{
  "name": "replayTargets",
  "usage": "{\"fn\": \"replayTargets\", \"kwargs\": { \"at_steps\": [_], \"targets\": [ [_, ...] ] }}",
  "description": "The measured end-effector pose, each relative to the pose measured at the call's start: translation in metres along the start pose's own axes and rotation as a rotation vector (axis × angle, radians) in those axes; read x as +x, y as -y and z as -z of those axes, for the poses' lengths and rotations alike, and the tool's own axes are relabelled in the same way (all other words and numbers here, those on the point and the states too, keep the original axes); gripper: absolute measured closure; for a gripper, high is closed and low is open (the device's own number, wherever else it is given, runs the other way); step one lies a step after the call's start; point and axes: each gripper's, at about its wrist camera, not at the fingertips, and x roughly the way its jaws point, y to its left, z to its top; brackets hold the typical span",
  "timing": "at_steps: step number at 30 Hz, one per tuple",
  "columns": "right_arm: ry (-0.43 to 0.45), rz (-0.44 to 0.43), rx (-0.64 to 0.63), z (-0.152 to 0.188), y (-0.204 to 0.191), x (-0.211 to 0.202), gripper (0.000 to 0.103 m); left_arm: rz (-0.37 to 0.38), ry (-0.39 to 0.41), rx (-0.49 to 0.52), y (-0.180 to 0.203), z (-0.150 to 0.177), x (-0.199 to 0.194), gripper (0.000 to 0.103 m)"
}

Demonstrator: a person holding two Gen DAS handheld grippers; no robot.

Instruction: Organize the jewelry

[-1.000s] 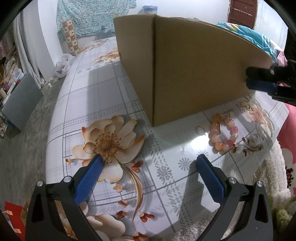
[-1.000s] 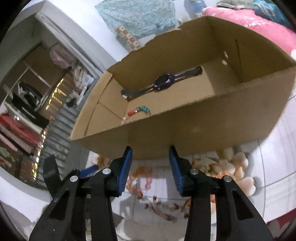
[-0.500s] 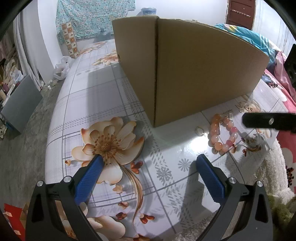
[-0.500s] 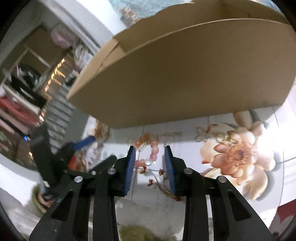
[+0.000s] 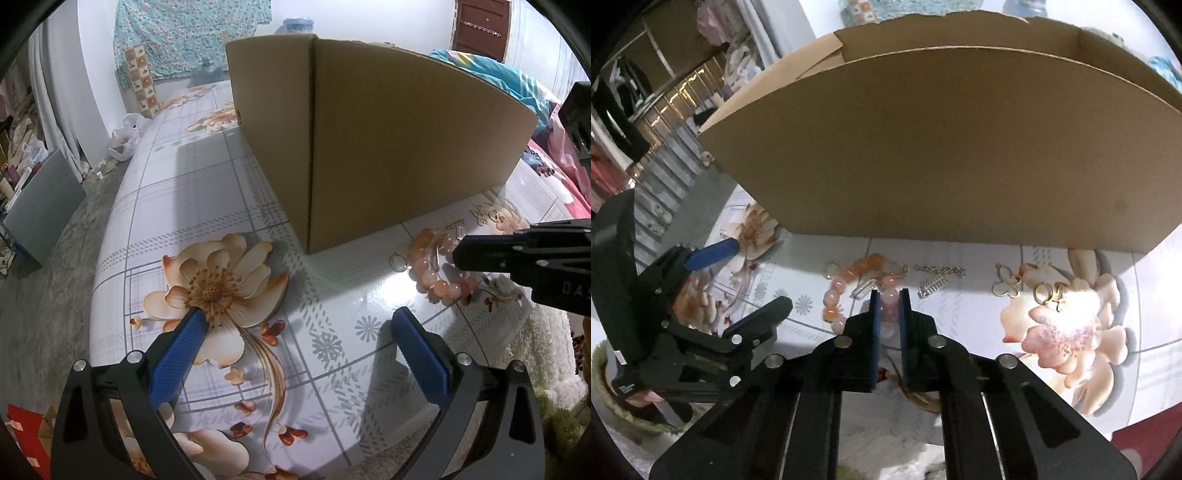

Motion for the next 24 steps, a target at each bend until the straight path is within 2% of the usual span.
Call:
{"fn": "replayTargets", "kwargs": {
  "at_steps": [3,11,18,24],
  "targets": [
    [0.021,-0.027,0.029,-0.001,0.004,-0.006,0.096,0.000,0.001,0.000,0.000,0.000,0.000,0.004],
    [0.111,-0.165,0.070,-0.012,0.003,-0.033,0.096,0.004,0.008,0.004,0.000,0.001,-0.002,0.004],
    [0.154,-0.214,0.041,-0.017,-0.008,-0.049,0.096,0.015,0.004,0.020,-0.005,-0.002,-0.003,0.004],
    [0.184,-0.258,0.009,-0.018,-0.019,-0.053,0.096,-0.003,0.040,-0.087,-0.036,-0.002,-0.018,0.004]
  ]
}}
